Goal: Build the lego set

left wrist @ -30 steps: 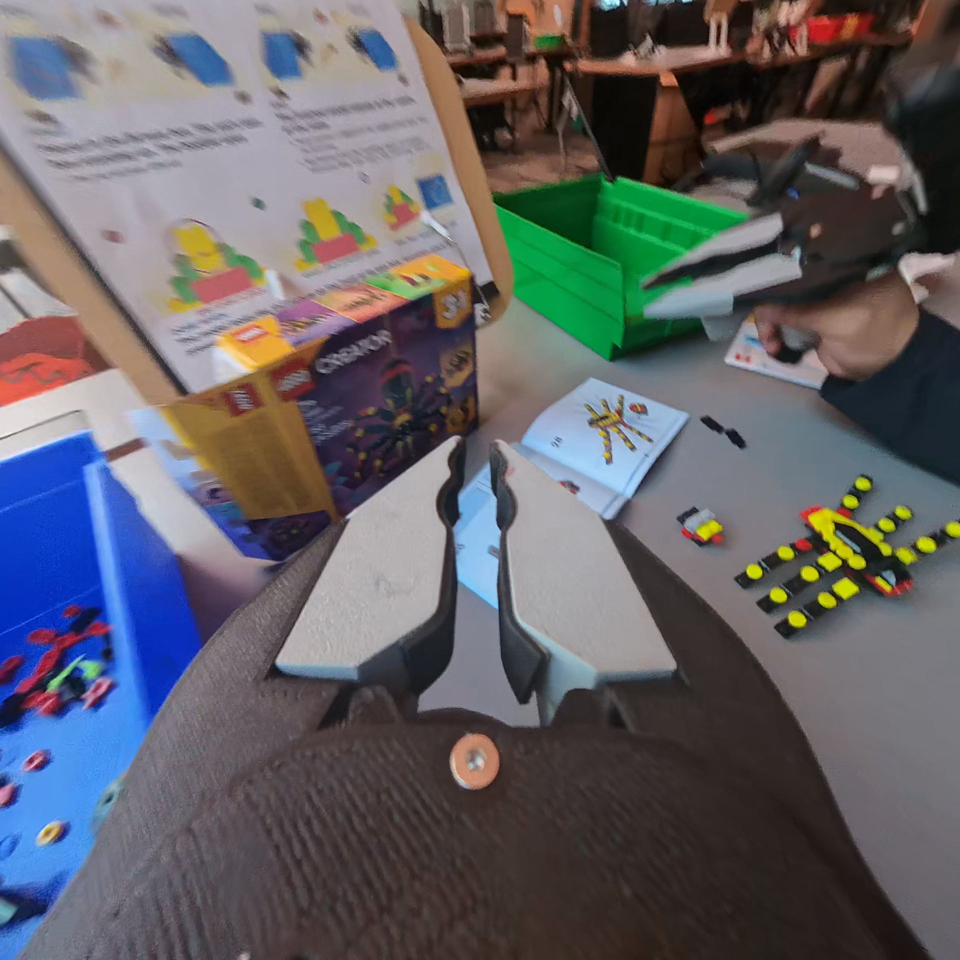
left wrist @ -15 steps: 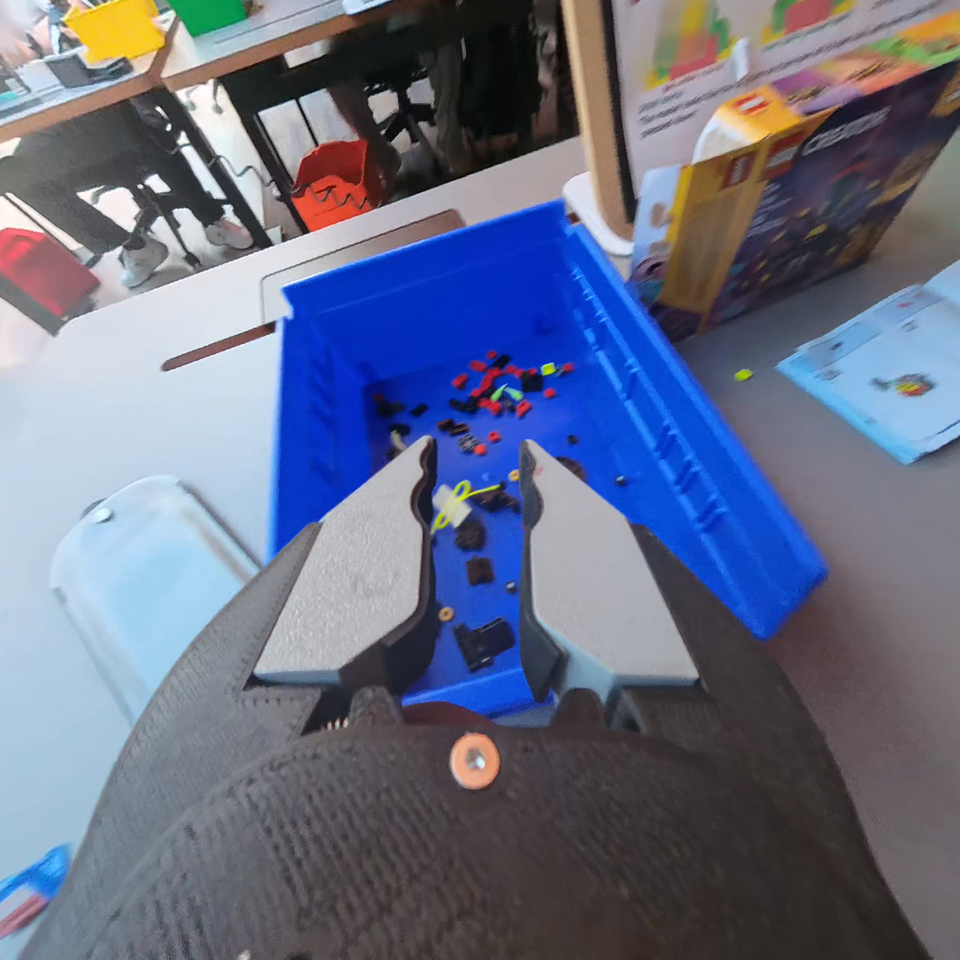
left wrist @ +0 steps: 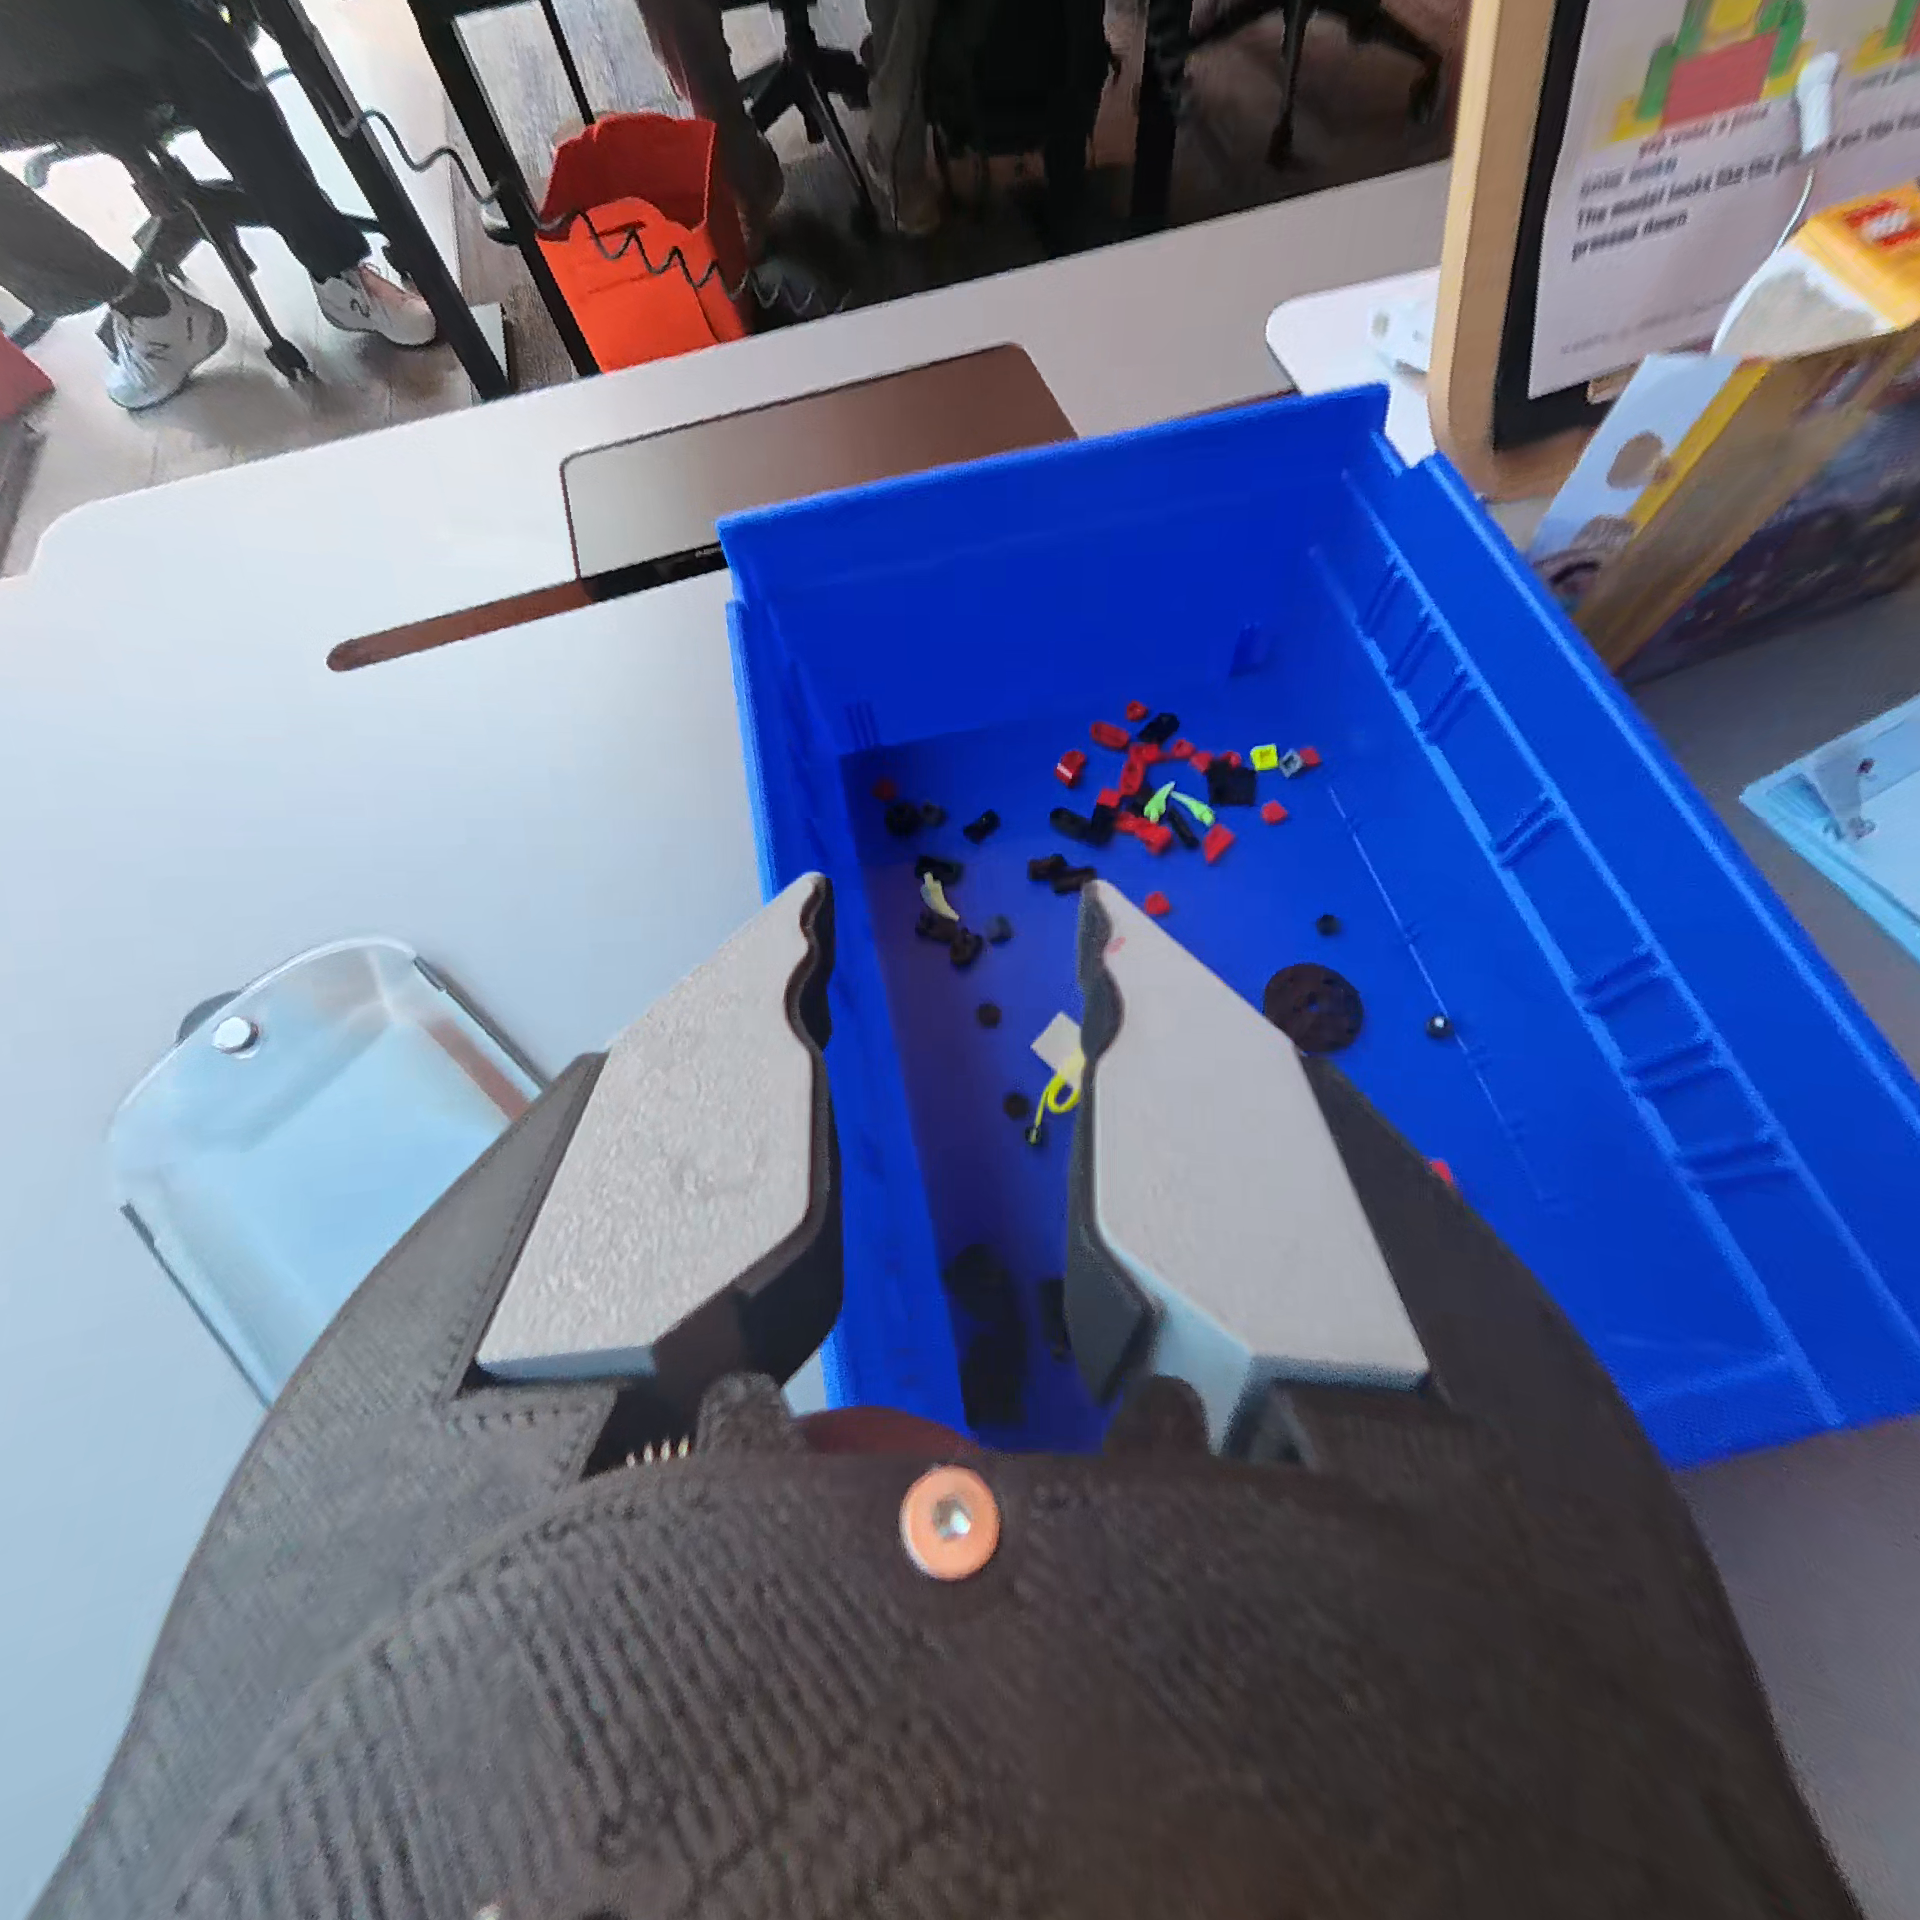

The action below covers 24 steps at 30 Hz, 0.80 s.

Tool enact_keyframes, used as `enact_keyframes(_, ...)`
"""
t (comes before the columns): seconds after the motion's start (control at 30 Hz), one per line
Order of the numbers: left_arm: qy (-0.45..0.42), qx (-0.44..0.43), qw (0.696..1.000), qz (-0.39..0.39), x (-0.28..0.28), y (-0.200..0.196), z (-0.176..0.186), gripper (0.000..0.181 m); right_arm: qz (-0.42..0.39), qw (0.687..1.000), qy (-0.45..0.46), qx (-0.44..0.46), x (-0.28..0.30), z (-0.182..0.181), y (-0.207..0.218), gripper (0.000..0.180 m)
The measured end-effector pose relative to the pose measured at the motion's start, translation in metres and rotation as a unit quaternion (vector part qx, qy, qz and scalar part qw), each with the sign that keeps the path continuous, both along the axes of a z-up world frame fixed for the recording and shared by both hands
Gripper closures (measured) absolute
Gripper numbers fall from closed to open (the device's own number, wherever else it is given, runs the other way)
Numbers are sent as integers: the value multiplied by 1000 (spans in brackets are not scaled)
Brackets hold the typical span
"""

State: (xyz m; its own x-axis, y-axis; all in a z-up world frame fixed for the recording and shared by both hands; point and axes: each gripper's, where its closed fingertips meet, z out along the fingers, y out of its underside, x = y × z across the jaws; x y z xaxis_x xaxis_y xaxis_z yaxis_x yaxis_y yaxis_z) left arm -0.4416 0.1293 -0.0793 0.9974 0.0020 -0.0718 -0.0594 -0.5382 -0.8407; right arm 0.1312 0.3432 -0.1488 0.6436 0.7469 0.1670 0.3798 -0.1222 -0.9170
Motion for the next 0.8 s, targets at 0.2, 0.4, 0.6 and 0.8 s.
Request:
enact_keyframes(0.2,-22,70,997,-2,3,4,9,138,-7,1000,3,-2,3,-8,7,155)
enact_keyframes(0.4,-58,109,992,-24,11,-6,28,136,-18,999,27,-5,4,-5,14,156)
enact_keyframes(0.6,-40,71,995,-58,33,-12,17,137,-22,998,54,-2,8,2,14,156)
enact_keyframes(0.8,-71,99,992,-40,40,-6,12,138,-8,998,61,2,4,5,11,157)
